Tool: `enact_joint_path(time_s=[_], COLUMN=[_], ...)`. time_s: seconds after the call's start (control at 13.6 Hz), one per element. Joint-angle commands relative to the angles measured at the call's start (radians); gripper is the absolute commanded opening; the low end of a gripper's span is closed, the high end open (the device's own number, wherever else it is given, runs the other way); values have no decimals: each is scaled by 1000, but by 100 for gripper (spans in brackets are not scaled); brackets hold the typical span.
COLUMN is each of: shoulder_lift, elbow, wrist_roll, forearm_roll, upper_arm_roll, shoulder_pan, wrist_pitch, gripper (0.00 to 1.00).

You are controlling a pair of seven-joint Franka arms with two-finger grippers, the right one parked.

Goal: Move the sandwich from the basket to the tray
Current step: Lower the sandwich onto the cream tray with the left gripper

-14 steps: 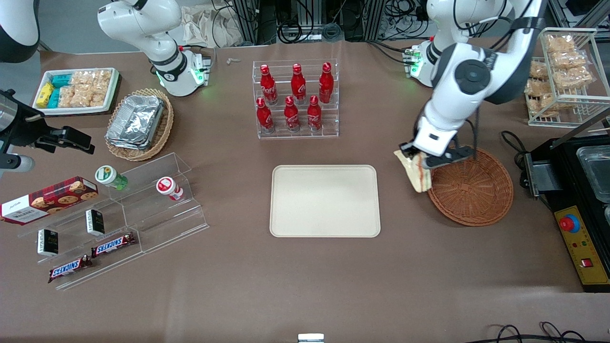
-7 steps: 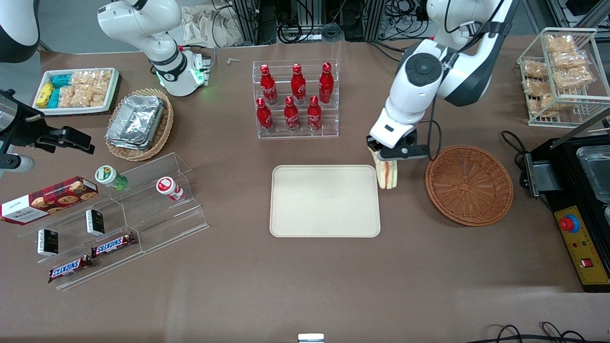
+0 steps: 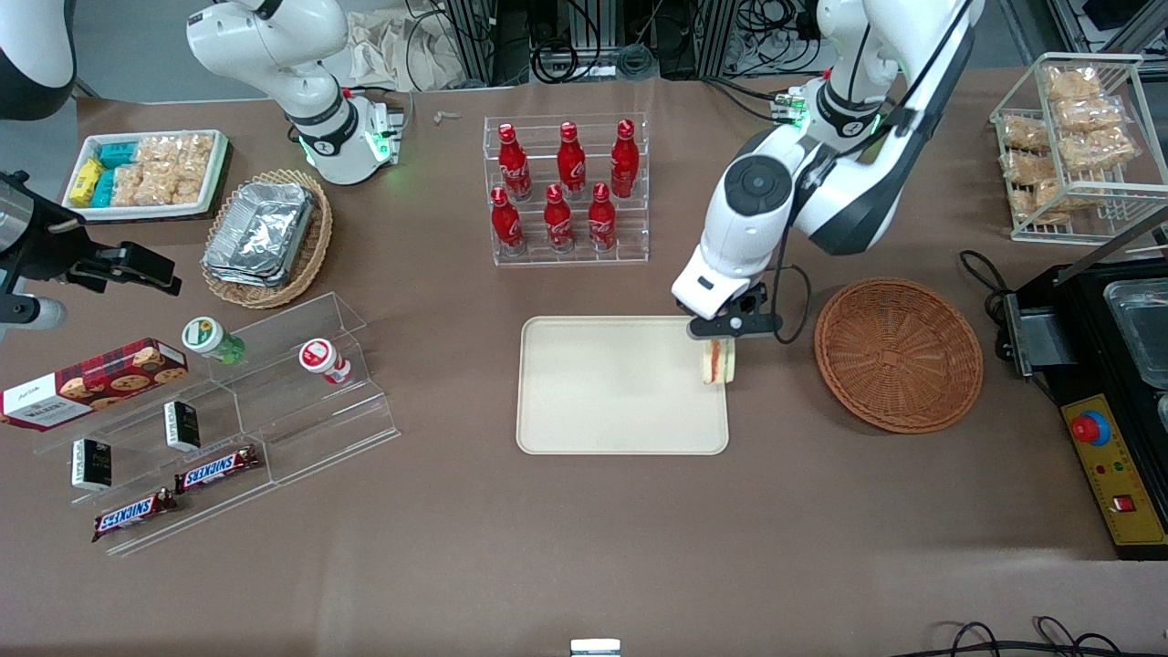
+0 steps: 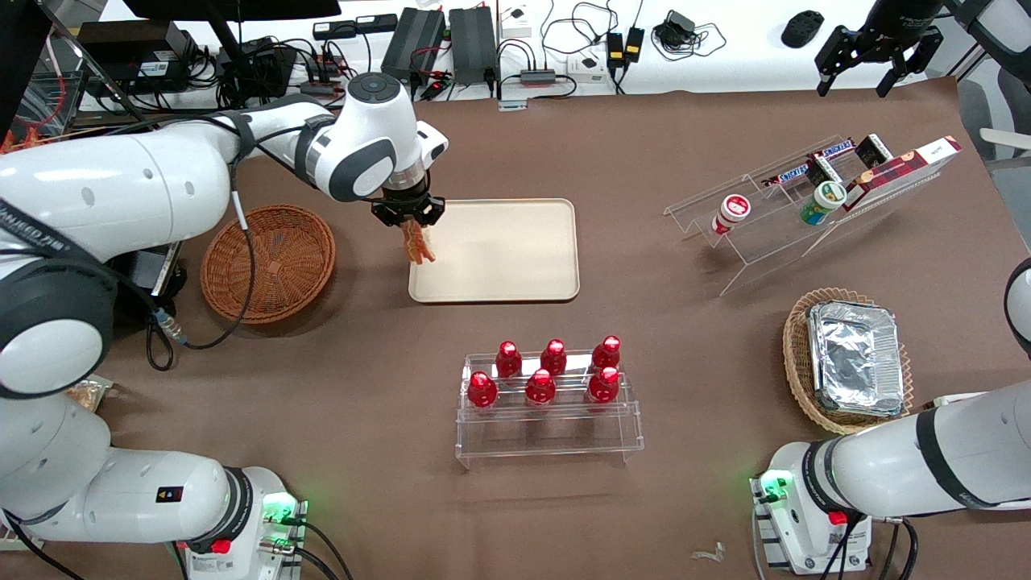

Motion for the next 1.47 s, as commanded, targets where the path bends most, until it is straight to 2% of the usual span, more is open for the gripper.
enact_joint_path(time_s=[0.0,0.15,0.59,0.81,1.03,1.4], shoulder_lift=[121,185,297,322,350,350], elbow=[81,119,179,187,187,187], wrist_roll=[-34,-37,-39,-27,-33,-28], forearm_roll=[95,155,177,180,232,237], upper_arm_roll=[-23,-29,-21,-18,-18,-9], shoulder_pan=[7,-24,-24,-22,-15,-13], wrist_pitch=[-13,-15,-12,-15,-15,-15], gripper=[0,0,0,0,0,0])
